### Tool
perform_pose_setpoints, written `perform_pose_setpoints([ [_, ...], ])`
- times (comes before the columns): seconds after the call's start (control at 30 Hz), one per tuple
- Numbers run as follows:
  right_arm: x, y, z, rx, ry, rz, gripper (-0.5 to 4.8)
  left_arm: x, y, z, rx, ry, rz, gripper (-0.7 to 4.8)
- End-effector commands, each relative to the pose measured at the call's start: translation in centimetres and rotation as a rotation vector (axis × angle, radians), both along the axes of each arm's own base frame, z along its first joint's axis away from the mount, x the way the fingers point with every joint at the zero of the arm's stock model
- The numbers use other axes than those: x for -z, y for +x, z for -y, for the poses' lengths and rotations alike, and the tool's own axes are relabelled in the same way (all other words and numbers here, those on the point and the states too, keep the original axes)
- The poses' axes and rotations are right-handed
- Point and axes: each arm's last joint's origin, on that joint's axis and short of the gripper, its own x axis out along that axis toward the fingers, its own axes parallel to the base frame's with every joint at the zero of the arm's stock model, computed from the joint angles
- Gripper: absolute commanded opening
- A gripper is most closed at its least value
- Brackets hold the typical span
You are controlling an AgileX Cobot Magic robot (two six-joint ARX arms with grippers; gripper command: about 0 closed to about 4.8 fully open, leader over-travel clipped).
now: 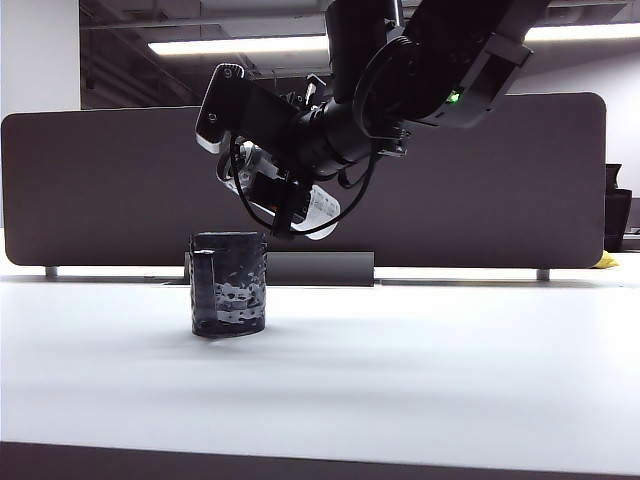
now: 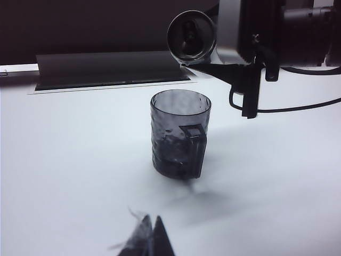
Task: Pick up the metal can, pour some water into the cup, then place the can back on the table.
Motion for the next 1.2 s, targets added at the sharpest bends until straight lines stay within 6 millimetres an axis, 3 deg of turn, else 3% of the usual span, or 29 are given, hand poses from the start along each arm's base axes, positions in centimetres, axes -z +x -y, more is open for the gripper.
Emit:
perform_pose_setpoints([
  [0.03,-1.16,-0.1,-0.18,-0.001,0.03,0.059,2.42,-0.09,0.0,0.0,0.001,-0.005,0.006,-0.05],
  [1.2,-1.06,-0.23,-0.32,0.008,-0.059,0.124,2.48,-0.09,0.0,0.0,0.001,-0.005,0.006,-0.05],
])
